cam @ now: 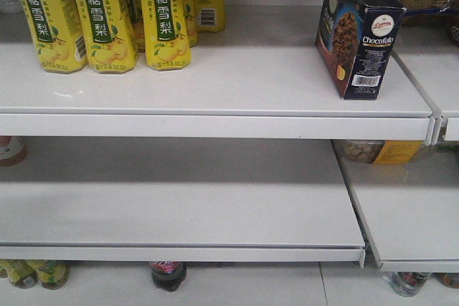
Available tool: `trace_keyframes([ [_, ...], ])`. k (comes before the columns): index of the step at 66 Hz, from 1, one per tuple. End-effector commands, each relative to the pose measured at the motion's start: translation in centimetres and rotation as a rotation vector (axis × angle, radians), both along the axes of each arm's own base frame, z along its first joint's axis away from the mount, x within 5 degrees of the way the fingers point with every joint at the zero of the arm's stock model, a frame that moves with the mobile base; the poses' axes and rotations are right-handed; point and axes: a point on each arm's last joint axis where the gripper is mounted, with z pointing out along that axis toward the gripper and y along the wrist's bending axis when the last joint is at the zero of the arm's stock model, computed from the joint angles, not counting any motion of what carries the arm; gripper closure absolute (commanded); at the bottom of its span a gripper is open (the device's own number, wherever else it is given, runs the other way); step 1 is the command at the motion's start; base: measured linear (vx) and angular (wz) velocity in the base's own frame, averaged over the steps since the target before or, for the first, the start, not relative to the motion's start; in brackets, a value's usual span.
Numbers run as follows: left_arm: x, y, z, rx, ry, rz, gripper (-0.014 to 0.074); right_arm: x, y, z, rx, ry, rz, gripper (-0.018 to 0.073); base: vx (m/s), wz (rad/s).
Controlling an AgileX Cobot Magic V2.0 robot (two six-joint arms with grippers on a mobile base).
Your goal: Left arm holds basket, right arm returns cookies
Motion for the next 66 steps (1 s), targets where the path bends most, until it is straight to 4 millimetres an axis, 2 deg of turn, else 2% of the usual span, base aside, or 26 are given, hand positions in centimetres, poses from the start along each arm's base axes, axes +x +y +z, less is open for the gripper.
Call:
trace_keyframes([
  [1,-0.4,0.2,2.0,0.048,-0.140,0.030,0.0599,-0.5,-0.2,-0.5,-0.008,-0.013,-0.031,0.0570,0.00,0.00],
  [10,-0.4,0.2,2.0,0.048,-0.140,0.030,0.0599,-0.8,-0.3,-2.4,-0.007,0.014,-0.035,0.0570,0.00,0.00],
  [21,-0.4,0.2,2.0,0.047,-0.140,0.030,0.0599,-0.6,-0.4,-3.9,-0.006,0.060,-0.045,0.0570,0.00,0.00],
  [34,-0.4,0.2,2.0,0.047,-0.140,0.030,0.0599,-0.5,-0.5,-4.1,-0.035,0.070,-0.056,0.0570,0.00,0.00],
  [48,-0.4,0.2,2.0,0.047,-0.140,0.030,0.0599,-0.3,-0.6,-5.4,0.041,0.107,-0.074,0.0570,0.00,0.00],
  [66,-0.4,0.2,2.0,0.047,-0.140,0.030,0.0599,-0.3,-0.9,-5.6,-0.033,0.116,-0.100,0.0570,0.00,0.00],
])
